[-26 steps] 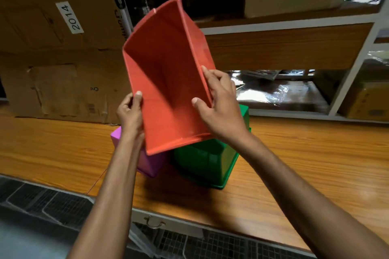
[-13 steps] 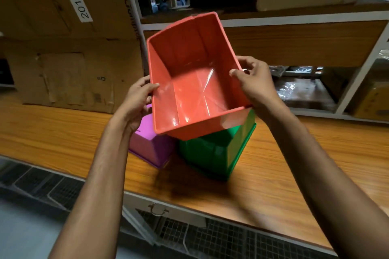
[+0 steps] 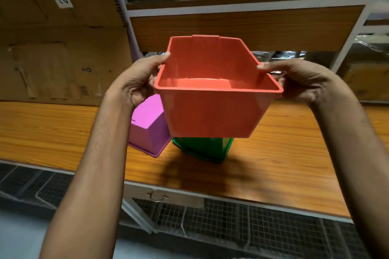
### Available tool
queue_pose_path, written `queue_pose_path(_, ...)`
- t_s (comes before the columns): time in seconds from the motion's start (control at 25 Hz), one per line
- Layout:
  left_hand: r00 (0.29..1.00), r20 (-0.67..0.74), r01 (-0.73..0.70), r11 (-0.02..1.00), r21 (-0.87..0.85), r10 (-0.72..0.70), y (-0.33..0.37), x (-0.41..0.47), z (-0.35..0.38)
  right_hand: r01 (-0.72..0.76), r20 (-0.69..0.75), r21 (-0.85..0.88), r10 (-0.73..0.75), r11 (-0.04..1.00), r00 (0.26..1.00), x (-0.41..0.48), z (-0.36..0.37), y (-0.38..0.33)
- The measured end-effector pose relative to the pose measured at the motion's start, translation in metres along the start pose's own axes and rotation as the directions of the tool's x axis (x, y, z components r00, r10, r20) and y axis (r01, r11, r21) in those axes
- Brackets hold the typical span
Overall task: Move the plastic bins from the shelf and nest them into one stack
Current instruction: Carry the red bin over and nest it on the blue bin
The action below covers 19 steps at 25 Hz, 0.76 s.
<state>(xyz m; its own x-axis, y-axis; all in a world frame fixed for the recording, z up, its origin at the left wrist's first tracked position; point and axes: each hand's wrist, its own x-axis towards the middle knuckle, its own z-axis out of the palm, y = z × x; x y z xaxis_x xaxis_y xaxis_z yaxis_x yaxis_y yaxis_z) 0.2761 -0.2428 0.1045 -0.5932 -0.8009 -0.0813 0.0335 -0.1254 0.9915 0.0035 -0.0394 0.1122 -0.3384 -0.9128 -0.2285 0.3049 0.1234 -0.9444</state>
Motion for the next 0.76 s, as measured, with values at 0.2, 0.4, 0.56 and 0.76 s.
queue_pose_path(0.2, 0.979, 0.168, -0.129, 0.988, 0.087, 0.113, -0.021, -0.018, 0.041, 0.087, -0.127, -0.042, -0.092, 0.995, 0.988, -0.052, -0.024, 0.024)
queue_pose_path(0.4, 0.932, 0.318, -0.224, 0.967, 0.121, 0.176, -0.062, -0.031, 0.093, 0.211, -0.32, -0.069, -0.222, 0.975, 0.921, -0.108, -0.069, 0.068)
queue_pose_path(0.56, 0.878, 0.427, -0.275, 0.958, 0.081, 0.216, -0.096, -0.055, 0.152, 0.285, -0.424, -0.135, -0.315, 0.949, 0.849, -0.167, -0.11, 0.102)
queue_pose_path(0.76, 0.789, 0.594, -0.242, 0.968, 0.07, 0.154, -0.139, -0.091, 0.23, 0.302, -0.583, -0.225, -0.376, 0.926, 0.72, -0.248, -0.162, 0.151)
